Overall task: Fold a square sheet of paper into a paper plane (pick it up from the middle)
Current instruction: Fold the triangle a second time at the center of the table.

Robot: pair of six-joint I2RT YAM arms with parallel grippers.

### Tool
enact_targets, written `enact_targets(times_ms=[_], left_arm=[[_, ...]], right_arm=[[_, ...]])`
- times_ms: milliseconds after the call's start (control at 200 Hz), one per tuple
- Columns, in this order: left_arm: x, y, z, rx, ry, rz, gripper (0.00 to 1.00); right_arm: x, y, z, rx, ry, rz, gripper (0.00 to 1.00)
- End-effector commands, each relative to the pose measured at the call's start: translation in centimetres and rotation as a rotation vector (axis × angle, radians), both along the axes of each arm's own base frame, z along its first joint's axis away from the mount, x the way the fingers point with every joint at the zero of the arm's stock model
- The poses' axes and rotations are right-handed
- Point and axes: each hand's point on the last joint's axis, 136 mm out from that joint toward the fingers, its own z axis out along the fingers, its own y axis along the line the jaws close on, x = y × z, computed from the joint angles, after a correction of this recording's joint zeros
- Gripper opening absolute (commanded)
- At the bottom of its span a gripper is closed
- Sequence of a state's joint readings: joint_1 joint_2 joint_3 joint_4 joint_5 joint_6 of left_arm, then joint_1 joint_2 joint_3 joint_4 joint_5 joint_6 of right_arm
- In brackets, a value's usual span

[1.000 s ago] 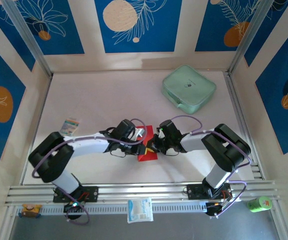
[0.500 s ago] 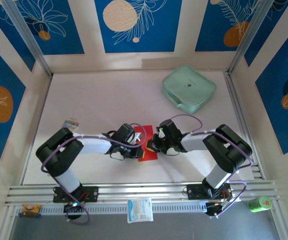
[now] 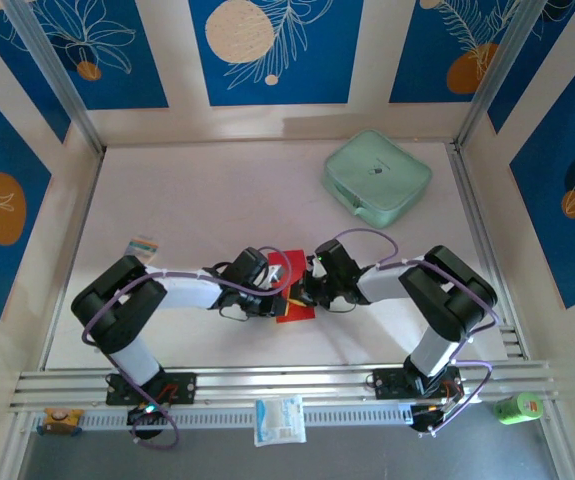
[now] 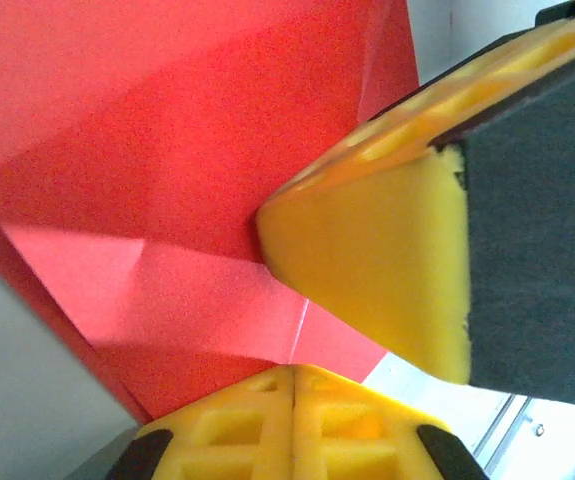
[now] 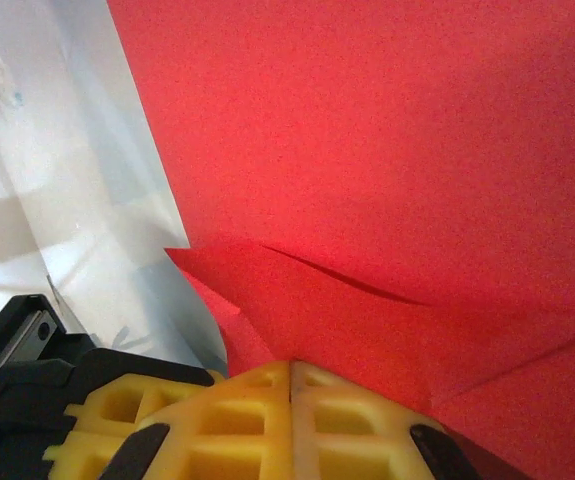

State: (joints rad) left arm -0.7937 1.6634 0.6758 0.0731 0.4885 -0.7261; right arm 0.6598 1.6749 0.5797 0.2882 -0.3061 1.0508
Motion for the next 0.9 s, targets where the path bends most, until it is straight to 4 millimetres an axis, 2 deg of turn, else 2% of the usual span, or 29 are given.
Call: enact_targets(times_ms=[0,80,245,355,510,715,895], left_arm=[[-1.6,2.1,-2.2,0.082,0.080,0.014,0.00],[-1.3,1.3,-1.0,0.029,0.063,0.012,0.00],[0.4,-0.6,3.0,-0.080,-0.009,0.036,0.02],[1.1,-0.8,3.7,-0.078,-0.032,0.045,0.02],[1.0,-0.2,1.4,-0.015,0.015,0.060,0.00],[0.9,1.9,-2.0,0.101,0.052,0.117,0.00],[-0.2,2.8,-2.8,0.103,0.094,0.137,0.00]], right_arm=[[0.3,-1.7,-1.9,-0.050,0.025,-0.028,0.04],[0.2,-1.3,-1.8,-0.037,0.031,-0.018,0.04],[-0.3,-1.3,-2.3,-0.036,0.058,-0.026,0.04],[-0.1,-1.3,-2.1,-0.030,0.058,-0.031,0.04],[-0.1,-1.2,-1.9,-0.028,0.057,-0.032,0.04],[-0.1,-1.1,-1.8,-0.025,0.055,-0.032,0.04],[0.4,-1.6,-1.8,-0.053,0.035,-0.042,0.04]])
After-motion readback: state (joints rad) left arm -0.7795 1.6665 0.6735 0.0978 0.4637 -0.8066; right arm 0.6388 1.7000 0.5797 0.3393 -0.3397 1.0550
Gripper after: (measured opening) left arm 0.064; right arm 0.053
